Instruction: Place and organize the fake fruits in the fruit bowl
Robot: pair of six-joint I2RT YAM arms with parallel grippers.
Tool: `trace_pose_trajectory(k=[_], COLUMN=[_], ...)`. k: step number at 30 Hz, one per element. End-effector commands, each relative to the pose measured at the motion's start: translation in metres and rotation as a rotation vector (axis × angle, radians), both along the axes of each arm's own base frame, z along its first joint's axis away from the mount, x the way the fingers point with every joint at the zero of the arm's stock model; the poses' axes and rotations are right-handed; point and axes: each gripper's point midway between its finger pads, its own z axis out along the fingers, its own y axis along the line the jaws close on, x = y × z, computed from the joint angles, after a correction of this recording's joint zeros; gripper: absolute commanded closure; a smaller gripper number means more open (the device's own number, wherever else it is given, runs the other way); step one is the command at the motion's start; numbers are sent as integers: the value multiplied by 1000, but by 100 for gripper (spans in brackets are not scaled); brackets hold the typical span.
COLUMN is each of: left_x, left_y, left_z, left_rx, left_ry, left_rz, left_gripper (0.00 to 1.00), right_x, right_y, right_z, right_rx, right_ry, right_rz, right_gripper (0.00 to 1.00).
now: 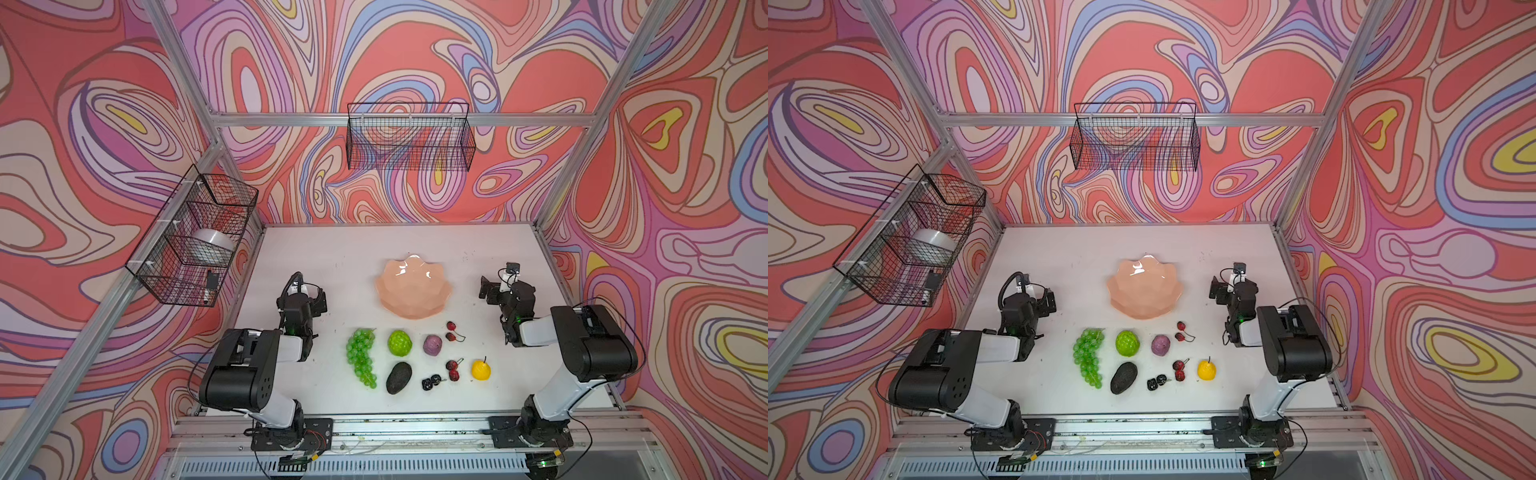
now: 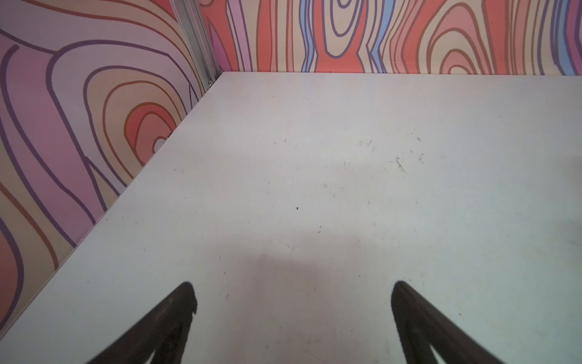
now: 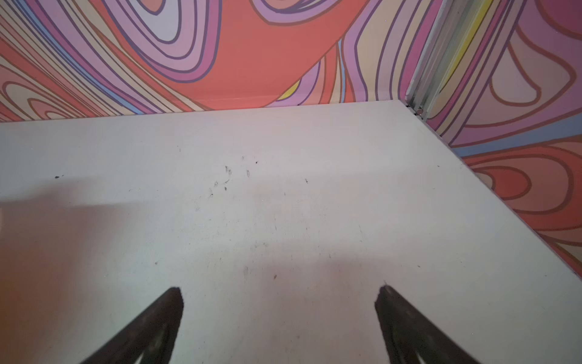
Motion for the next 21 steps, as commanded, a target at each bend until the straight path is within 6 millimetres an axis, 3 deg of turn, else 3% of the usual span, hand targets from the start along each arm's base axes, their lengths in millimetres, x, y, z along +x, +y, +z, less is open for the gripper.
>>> trace_pose_trajectory(k=[1,21], left_x=[4,5], left_y=[3,2], left_z=[8,8], left_rx=[-2,-1], left_ry=[-30,-30], left_rz=[12,6], left_gripper=[0,0], right_x=[1,1], right_y=[-4,-3], right_z=[5,5], right_rx=[4,6], right_ry=[-20,-18], right_rz=[-18,-14], right_gripper=[2,2])
